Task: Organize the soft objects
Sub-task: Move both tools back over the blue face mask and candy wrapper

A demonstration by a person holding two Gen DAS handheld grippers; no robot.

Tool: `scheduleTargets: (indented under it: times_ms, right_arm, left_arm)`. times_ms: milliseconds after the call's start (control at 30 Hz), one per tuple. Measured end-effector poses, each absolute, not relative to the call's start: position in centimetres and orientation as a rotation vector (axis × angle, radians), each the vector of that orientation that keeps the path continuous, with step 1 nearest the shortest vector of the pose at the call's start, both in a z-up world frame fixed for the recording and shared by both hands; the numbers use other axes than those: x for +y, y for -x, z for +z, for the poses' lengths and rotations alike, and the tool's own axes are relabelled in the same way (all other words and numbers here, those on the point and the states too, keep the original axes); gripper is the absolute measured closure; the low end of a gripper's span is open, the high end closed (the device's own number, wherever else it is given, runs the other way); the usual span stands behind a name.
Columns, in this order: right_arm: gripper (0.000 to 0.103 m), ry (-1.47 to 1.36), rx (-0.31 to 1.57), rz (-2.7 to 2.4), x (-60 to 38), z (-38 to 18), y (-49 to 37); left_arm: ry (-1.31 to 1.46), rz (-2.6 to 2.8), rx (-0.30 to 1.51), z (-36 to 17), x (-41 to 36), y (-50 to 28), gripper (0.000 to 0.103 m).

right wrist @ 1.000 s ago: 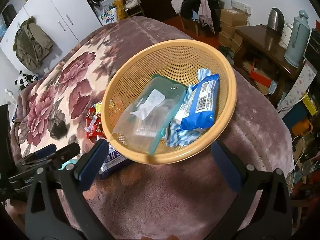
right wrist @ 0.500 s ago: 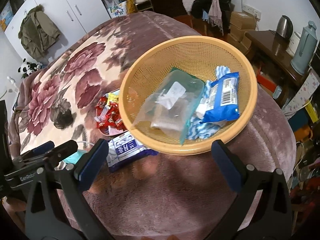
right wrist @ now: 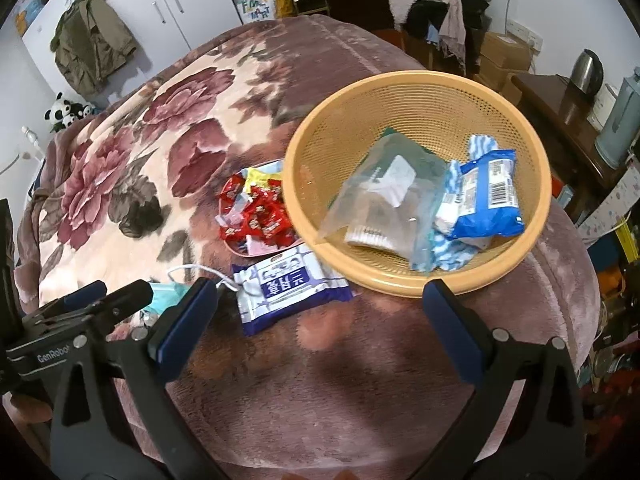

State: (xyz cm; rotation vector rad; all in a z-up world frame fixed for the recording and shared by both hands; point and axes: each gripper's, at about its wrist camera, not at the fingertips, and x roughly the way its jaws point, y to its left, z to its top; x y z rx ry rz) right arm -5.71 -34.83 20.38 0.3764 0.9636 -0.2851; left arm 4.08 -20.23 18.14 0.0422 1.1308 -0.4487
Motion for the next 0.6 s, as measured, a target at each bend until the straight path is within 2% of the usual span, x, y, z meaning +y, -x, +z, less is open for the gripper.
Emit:
scheduleTargets:
  times_ms: [600]
  right_arm:
    - [0.000,-0.303,0.992,-0.218,-29.4,20.2,3.4]
  left_arm:
    - [0.041,-0.380,1.139,17.5,-13.3,-4.6,0.000]
